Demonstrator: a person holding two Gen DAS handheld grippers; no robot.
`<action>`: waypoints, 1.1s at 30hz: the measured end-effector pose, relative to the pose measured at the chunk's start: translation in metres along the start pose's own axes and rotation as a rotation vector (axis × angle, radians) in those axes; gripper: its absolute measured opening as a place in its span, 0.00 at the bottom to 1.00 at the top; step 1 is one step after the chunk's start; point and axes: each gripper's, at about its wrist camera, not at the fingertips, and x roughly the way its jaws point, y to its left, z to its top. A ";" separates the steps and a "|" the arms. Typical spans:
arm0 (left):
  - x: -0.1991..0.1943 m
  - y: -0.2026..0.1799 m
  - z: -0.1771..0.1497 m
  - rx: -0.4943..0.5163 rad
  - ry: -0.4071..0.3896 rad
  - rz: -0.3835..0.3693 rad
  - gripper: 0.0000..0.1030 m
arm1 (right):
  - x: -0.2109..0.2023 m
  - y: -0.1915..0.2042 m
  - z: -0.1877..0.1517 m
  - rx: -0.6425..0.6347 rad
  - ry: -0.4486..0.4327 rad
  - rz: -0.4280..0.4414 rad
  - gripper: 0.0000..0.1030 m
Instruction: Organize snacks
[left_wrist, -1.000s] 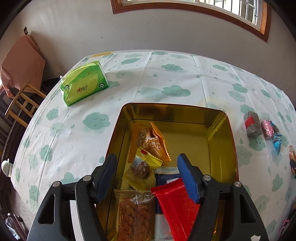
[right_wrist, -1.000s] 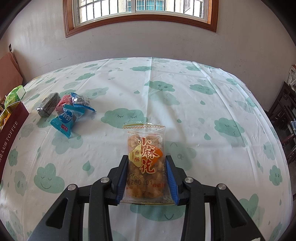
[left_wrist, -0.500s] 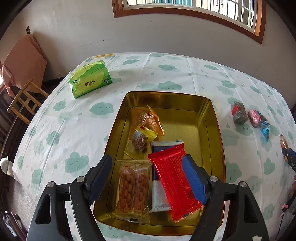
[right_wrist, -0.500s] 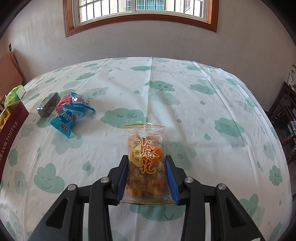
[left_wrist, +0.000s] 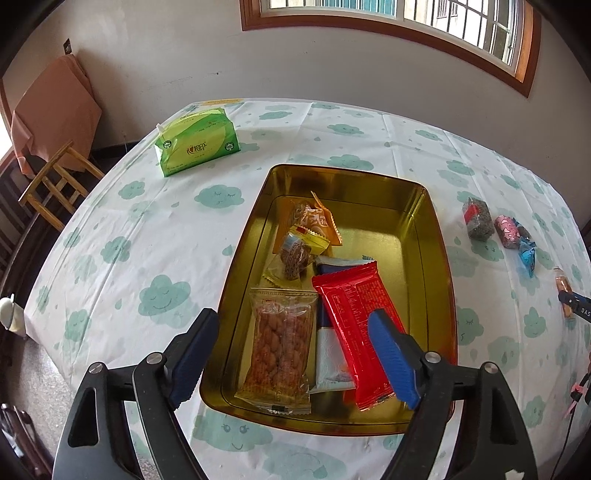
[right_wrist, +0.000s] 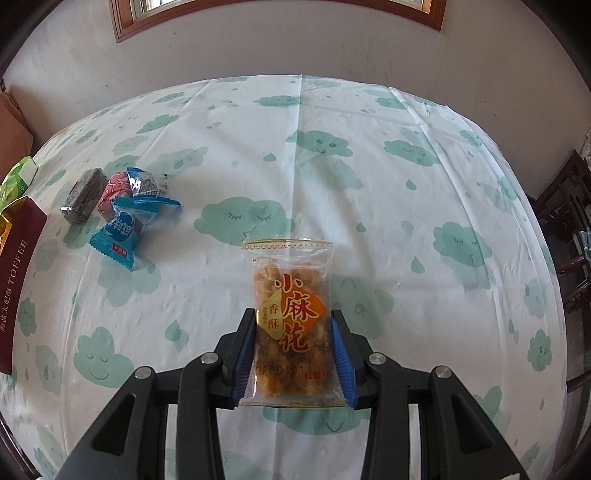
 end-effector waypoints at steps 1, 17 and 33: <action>-0.001 0.002 -0.001 -0.004 -0.002 0.004 0.77 | 0.000 0.000 0.001 0.006 0.005 -0.005 0.38; -0.010 0.023 -0.019 -0.066 -0.024 -0.013 0.90 | -0.016 0.020 -0.012 0.111 -0.042 -0.033 0.36; -0.019 0.058 -0.030 -0.149 -0.044 0.030 0.96 | -0.082 0.180 -0.006 -0.065 -0.142 0.242 0.36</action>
